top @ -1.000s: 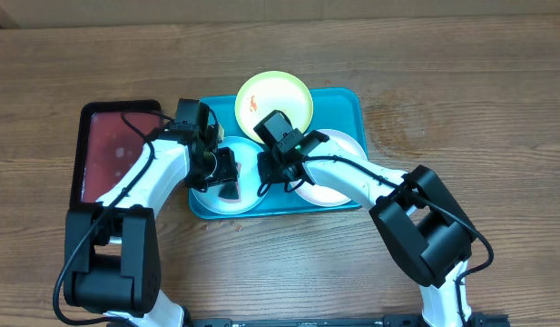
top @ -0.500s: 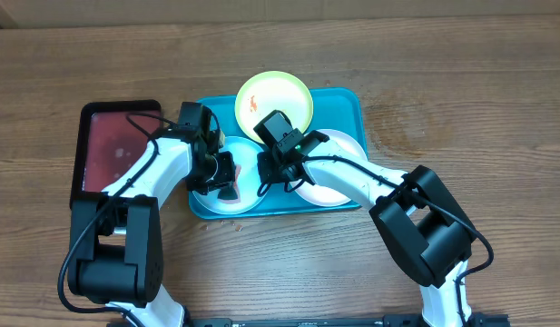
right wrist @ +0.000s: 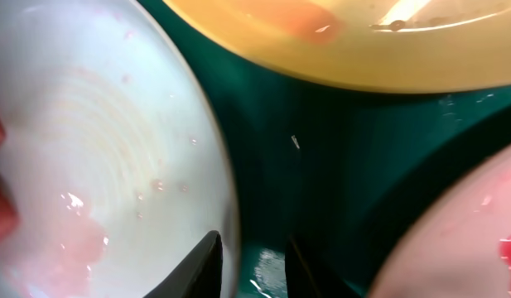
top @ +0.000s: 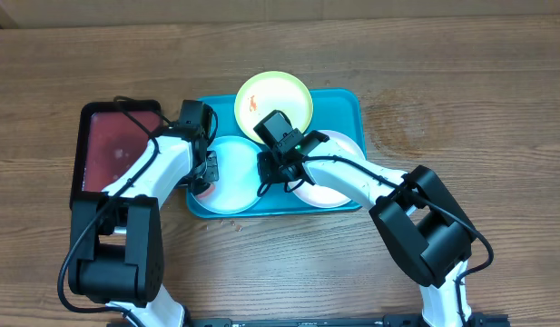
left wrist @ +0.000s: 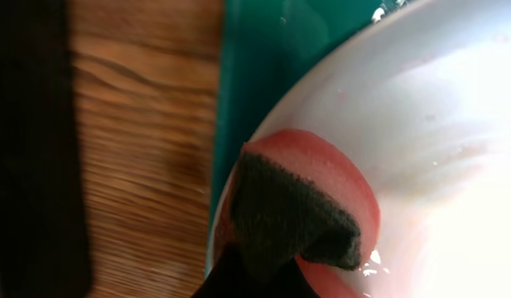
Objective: Clean dirty plates on tray and stack at the side
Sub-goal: 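Regrasp the sponge with the left gripper and scrub the light blue plate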
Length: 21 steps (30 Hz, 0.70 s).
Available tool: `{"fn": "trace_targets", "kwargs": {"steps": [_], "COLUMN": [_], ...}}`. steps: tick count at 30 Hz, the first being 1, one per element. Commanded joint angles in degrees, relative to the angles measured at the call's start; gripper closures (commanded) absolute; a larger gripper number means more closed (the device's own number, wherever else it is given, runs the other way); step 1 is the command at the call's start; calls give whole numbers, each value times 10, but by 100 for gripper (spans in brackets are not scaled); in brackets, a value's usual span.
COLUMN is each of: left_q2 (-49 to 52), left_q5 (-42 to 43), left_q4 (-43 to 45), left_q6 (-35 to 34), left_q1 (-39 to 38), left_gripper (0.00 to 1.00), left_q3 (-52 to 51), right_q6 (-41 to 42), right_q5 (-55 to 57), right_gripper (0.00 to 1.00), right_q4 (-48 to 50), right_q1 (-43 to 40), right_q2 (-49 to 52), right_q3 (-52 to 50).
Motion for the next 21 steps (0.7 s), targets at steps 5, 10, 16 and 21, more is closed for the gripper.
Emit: {"fn": "trace_targets", "kwargs": {"steps": [5,10,16,21], "left_q2": [11,11,17,42], "left_q5": [182,361,337,270], "left_q4": [25,62,61,69], "left_q6": [5,-23,-43,-43], "left_q1": [3,3,3,3], "left_gripper": [96,96,96,96], "left_q3": [49,49,43,31], "right_q6": [1,1,1,1], "right_q5": [1,1,1,1], "right_gripper": [73,75,75,75], "right_q4": [11,11,13,13], "right_q1": [2,2,2,2], "right_q2": [4,4,4,4], "right_q3": [-7,-7,-7,-7]}}
